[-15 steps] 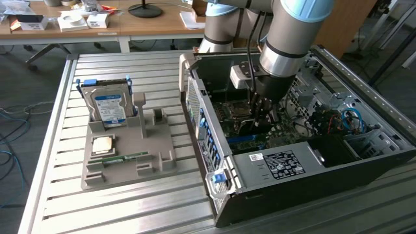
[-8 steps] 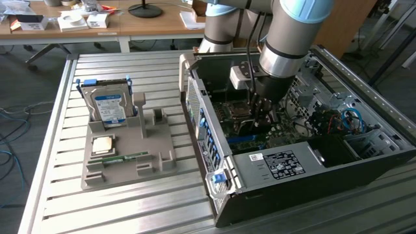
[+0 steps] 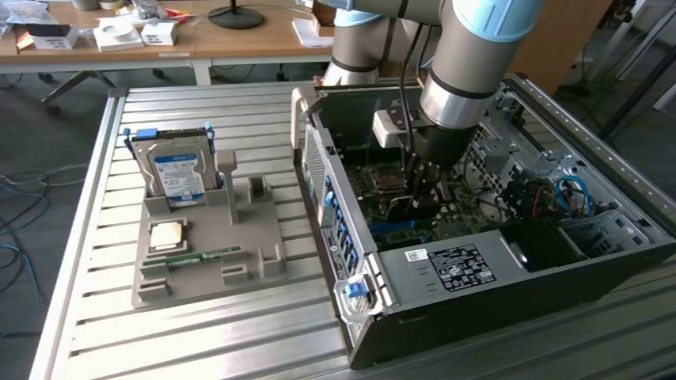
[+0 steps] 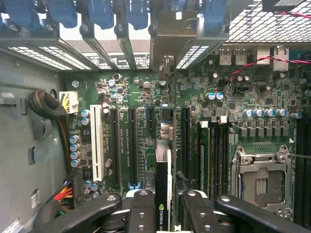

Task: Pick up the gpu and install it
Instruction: 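Insert the gpu into the slot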

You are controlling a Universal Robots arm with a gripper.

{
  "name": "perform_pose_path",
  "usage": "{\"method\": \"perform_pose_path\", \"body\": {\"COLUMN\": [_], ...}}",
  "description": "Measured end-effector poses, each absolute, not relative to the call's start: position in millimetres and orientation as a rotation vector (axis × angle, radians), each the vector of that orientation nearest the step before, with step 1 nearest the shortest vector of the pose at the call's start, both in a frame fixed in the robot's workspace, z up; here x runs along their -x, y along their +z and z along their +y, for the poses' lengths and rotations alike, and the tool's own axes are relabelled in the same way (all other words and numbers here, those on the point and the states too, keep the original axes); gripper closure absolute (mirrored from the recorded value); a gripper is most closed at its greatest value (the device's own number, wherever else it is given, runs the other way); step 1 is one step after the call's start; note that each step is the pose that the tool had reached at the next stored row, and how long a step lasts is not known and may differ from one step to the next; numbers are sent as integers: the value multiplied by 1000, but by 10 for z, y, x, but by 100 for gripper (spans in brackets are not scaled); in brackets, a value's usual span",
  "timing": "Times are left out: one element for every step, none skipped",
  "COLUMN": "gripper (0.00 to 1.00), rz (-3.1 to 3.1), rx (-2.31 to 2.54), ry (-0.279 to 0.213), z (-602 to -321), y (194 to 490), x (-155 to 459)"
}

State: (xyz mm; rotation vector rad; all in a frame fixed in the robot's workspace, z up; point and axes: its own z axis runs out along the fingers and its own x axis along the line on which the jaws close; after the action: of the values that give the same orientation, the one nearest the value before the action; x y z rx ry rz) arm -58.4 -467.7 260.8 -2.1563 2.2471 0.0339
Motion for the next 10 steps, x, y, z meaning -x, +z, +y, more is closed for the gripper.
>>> {"method": "perform_pose_path", "body": {"gripper": [74,74,74,74,74,74,74,74,74,74], "rz": [2247,2247,2247,2247,2247,2247,2247,2247,2247,2247], "rx": [2156,2156,2156,2156,2156,2156,2156,2156,2156,2156], "ry": [34,34,34,34,34,34,34,34,34,34], "z": [-4676,-4676,-4676,-4676,-4676,-4677,-4677,-4677,-4677,-4677], "y": [2608,2607,2607,2607,2608,2606,2597,2589,2586,2586], "x": [589,592,591,591,591,592,593,595,596,596]}}
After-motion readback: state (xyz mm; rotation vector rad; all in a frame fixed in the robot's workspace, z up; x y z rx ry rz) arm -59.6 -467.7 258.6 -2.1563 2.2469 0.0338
